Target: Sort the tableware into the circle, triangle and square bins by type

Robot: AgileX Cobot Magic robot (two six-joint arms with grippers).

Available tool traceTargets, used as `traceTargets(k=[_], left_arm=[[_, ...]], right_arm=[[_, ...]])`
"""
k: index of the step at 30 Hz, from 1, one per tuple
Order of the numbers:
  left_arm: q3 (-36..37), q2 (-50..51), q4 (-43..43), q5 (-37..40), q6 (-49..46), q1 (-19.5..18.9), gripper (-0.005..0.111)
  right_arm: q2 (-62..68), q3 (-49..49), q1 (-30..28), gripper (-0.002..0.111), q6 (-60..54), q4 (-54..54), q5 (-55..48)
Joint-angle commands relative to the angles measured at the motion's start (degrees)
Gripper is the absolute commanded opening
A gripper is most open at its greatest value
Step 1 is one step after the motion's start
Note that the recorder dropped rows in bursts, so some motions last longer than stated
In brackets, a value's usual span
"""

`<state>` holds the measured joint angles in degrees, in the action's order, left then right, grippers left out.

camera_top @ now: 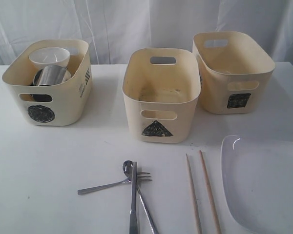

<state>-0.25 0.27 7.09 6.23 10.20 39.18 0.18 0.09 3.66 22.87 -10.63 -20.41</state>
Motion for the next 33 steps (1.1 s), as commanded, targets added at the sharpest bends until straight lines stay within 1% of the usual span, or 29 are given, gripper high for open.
traceTargets(k=[1, 5, 7, 33], left_arm=[[0.2, -0.3, -3.3, 0.2, -1.9, 0.2, 0.000], [0.2, -0.3, -6.7, 1.1, -7.8, 0.2, 0.000], [0.2, -0.3, -7.1, 1.1, -9.8, 0.2, 0.000], [0.2, -0.3, -7.1, 0.8, -10.2, 0.2, 0.000]], right_arm=[[-0.2, -0.1, -0.3, 0.000, 0.1, -0.1, 0.3], [-0.2, -0.1, -0.3, 0.000, 0.1, -0.1, 0.3], [-0.2, -0.1, -0.3, 0.000, 0.1, -0.1, 0.3], [-0.2, -0.1, -0.3, 0.000, 0.1, -0.1, 0.3]])
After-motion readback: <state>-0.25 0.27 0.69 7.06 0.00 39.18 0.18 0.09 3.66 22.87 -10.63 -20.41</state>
